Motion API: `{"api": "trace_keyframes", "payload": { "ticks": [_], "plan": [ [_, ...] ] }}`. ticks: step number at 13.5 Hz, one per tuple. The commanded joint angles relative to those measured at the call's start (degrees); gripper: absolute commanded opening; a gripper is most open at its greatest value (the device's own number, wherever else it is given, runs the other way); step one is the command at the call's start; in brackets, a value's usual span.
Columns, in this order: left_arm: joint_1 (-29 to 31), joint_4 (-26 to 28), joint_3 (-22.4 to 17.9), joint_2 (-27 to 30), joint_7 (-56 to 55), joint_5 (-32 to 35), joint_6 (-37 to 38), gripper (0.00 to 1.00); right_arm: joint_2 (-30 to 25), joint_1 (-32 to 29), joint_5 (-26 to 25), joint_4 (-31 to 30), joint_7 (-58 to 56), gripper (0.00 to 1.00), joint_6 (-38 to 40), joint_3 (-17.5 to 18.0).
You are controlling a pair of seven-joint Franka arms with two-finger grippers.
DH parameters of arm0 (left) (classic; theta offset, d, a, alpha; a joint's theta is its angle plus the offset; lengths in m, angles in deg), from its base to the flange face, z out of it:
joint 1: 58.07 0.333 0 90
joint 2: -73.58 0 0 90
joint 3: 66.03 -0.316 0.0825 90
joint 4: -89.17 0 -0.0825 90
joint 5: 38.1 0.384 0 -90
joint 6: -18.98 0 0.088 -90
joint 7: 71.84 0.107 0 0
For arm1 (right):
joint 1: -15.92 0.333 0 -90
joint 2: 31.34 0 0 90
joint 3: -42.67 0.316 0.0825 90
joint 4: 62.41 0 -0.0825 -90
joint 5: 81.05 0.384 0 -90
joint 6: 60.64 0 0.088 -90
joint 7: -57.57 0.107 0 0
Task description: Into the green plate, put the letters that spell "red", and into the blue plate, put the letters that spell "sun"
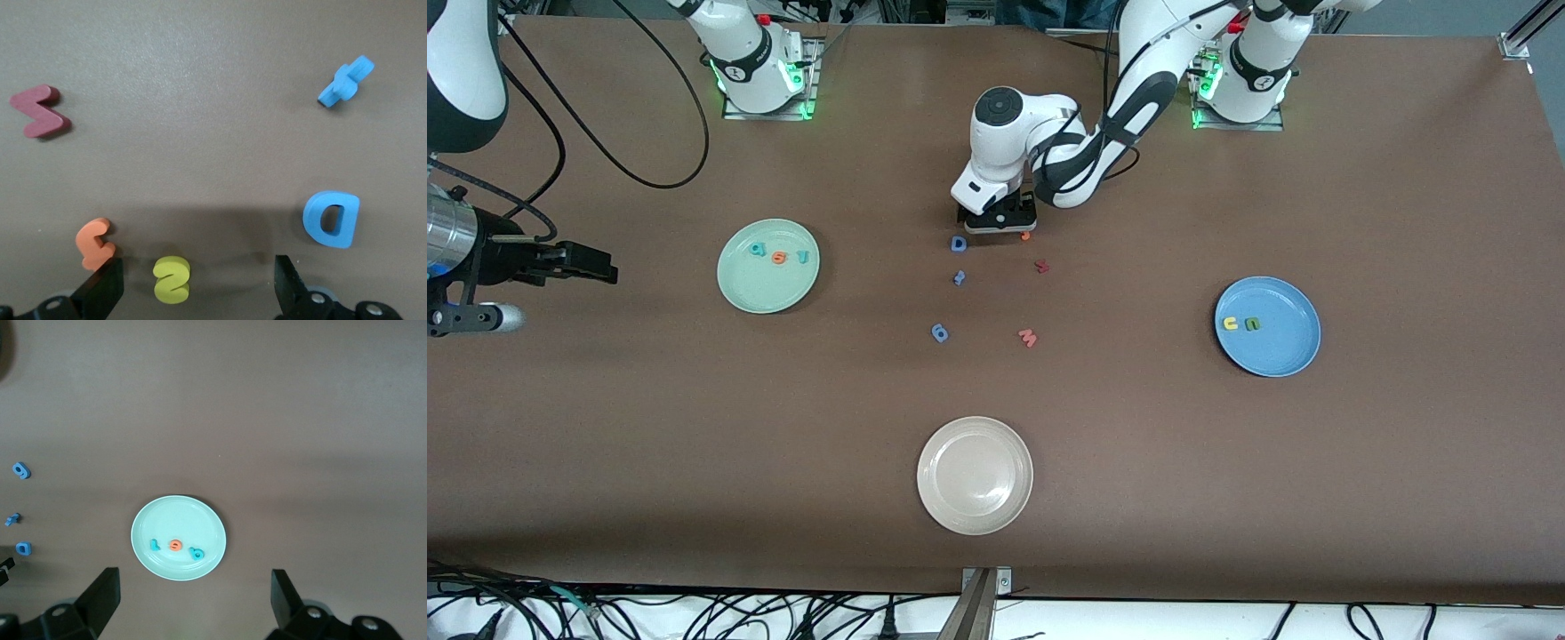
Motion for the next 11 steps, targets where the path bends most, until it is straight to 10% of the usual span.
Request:
{"api": "trace_keyframes", "payload": {
  "ticks": [1,11],
  "plan": [
    [-0.08,-1.18,0.11,-1.05,-2.1,2.36,0.2,1.0,-0.4,-1.0,-1.35,0.85,0.55,1.0,2.37,1.16],
    [-0.25,-1.54,0.11,-1.14,-3.5,2.36,0.2,0.9,-0.05,-0.56,-1.53,0.76,0.73,1.0,2.74,1.42]
  ]
}}
